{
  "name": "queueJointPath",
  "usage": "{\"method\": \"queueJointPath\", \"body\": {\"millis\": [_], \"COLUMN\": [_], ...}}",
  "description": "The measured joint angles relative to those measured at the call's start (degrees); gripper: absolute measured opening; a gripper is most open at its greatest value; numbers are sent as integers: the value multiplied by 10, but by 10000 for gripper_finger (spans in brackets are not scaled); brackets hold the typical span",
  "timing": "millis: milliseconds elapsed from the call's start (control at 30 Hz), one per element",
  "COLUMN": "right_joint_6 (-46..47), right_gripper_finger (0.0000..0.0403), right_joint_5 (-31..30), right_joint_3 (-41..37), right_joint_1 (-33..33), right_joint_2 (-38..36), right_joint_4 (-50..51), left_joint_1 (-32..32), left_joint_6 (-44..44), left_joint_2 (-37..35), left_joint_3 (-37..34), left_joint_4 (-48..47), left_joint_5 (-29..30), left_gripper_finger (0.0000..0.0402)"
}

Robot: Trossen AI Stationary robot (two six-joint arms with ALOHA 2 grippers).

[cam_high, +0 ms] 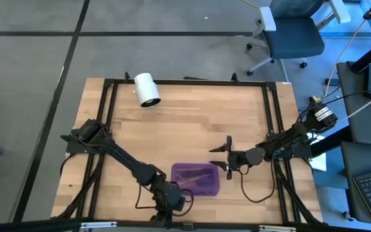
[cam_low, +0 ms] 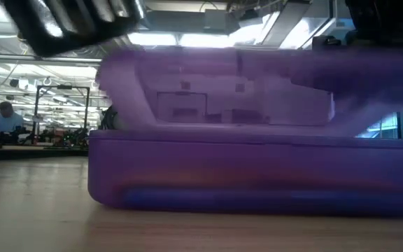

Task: Pick & place school supplies into a supply box
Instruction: Close the purple supply box

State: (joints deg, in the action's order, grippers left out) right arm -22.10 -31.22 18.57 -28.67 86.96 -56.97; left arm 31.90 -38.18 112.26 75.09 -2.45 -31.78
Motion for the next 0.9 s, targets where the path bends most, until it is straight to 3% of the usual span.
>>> {"method": "queueJointPath", "body": {"millis": [133,233,300,367,500,700,767,900], "right_joint_6": [15,88,143,175,200,342,376,396], "right_gripper_finger": [225,225,225,225,225,225,225,225], "right_joint_5": [0,-2,-1,20,127,197,204,204], "right_joint_3": [0,4,12,23,63,187,229,296], "right_joint_1": [0,0,0,-1,-1,-4,-8,-18], "right_joint_2": [0,0,0,0,0,21,37,66], "right_joint_4": [0,1,0,5,59,320,404,493], "left_joint_1": [1,2,0,-12,-37,-46,-52,-55], "left_joint_6": [-87,-126,-114,-66,81,229,224,195], "left_joint_2": [0,0,-5,-18,-56,-86,-73,-56], "left_joint_3": [0,0,0,0,-16,-63,-77,-95], "left_joint_4": [32,67,86,88,83,101,118,122], "left_joint_5": [-77,-139,-131,-100,9,350,379,381], "left_gripper_finger": [111,112,111,112,112,112,112,112]}}
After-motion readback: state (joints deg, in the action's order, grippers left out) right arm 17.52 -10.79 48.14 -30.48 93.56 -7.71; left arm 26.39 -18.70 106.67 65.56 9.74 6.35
